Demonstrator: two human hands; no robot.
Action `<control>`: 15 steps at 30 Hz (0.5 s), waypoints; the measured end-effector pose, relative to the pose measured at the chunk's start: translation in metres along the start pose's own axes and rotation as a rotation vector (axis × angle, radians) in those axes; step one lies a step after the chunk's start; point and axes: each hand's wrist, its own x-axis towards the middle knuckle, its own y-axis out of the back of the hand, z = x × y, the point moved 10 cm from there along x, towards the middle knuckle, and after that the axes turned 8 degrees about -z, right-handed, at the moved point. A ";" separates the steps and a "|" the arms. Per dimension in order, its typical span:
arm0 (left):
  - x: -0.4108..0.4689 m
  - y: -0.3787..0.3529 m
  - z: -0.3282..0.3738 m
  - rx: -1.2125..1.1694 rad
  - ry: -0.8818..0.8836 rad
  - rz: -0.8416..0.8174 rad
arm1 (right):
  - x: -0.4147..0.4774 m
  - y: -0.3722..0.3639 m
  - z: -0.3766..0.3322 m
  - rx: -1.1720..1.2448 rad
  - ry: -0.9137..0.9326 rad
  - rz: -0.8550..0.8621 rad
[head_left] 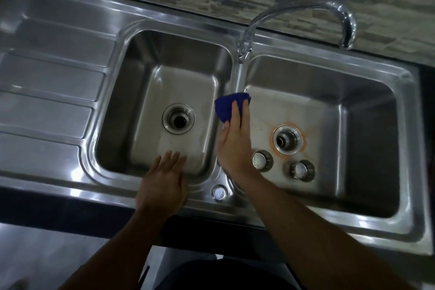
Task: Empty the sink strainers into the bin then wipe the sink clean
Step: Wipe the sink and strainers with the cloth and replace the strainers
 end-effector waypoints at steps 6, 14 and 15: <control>0.015 -0.011 0.000 0.193 0.005 -0.125 | 0.044 0.009 0.007 0.063 -0.041 -0.040; 0.074 0.037 0.050 0.014 0.022 0.071 | 0.140 0.077 0.046 0.256 -0.180 0.023; 0.083 0.043 0.060 -0.031 0.007 0.085 | 0.138 0.087 0.049 0.218 -0.149 0.065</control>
